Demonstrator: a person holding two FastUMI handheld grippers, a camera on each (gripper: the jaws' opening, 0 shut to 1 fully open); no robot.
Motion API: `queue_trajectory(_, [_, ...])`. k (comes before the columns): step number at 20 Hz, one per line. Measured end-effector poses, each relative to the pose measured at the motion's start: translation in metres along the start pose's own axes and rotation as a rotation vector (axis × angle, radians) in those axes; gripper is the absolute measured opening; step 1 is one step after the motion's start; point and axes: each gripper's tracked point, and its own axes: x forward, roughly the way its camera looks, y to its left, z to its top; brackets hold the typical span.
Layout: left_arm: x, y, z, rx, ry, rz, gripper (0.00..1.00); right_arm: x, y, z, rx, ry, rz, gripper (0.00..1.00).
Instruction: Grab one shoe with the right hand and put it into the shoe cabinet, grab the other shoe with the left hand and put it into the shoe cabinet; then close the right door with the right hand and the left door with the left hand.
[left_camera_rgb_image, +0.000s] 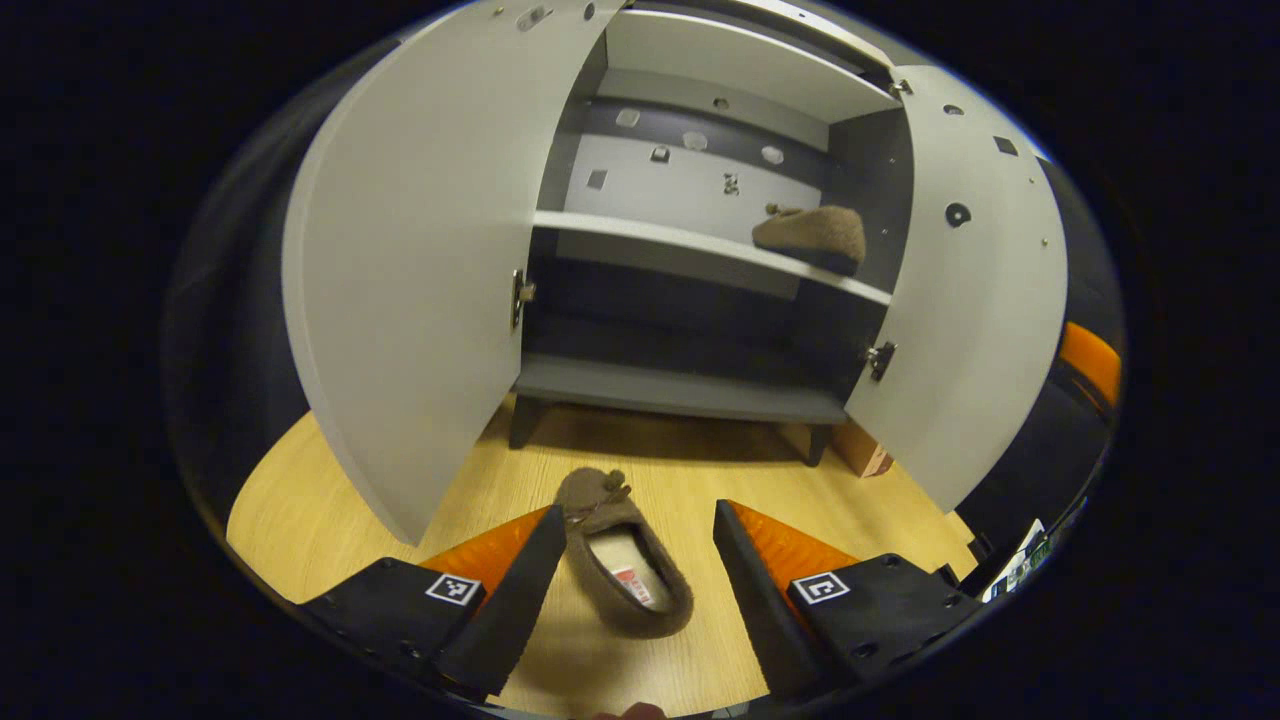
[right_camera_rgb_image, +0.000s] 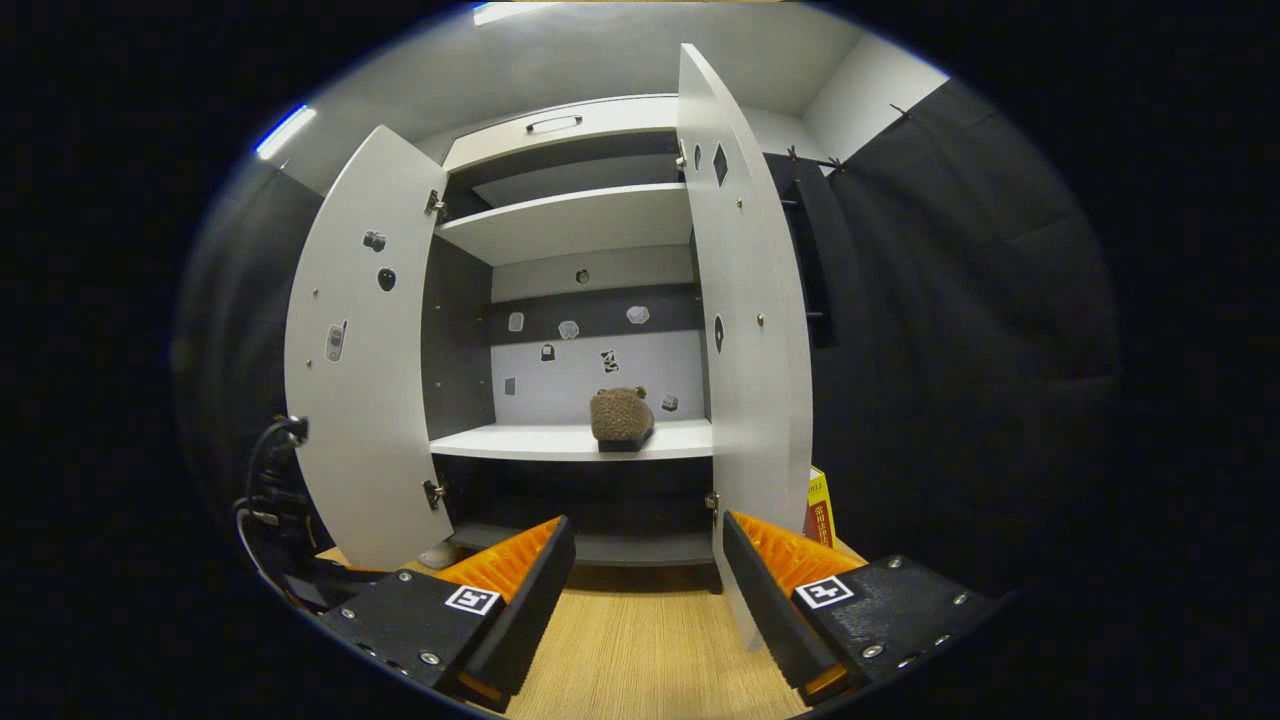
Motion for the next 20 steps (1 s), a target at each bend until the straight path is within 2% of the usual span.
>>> queue_trajectory(4, [0.042,0.029,-0.045,-0.053,0.139,0.071,0.98,-0.005,0.004,-0.009,0.028,0.025,0.032,0.92])
queue_trajectory(7, [0.063,0.042,-0.05,-0.083,0.175,0.111,0.98,-0.007,0.001,-0.01,-0.001,0.028,0.023,0.92])
queue_trajectory(11, [0.103,0.073,-0.047,-0.047,0.162,0.185,0.98,-0.011,-0.001,-0.013,0.009,0.033,0.006,0.92])
queue_trajectory(15, [0.139,0.082,-0.052,-0.017,0.14,0.171,0.98,-0.009,-0.006,-0.015,0.01,0.044,-0.013,0.92])
queue_trajectory(20, [0.148,0.078,-0.042,0.043,0.047,0.126,1.0,-0.005,-0.004,-0.02,0.013,0.057,-0.013,0.92])
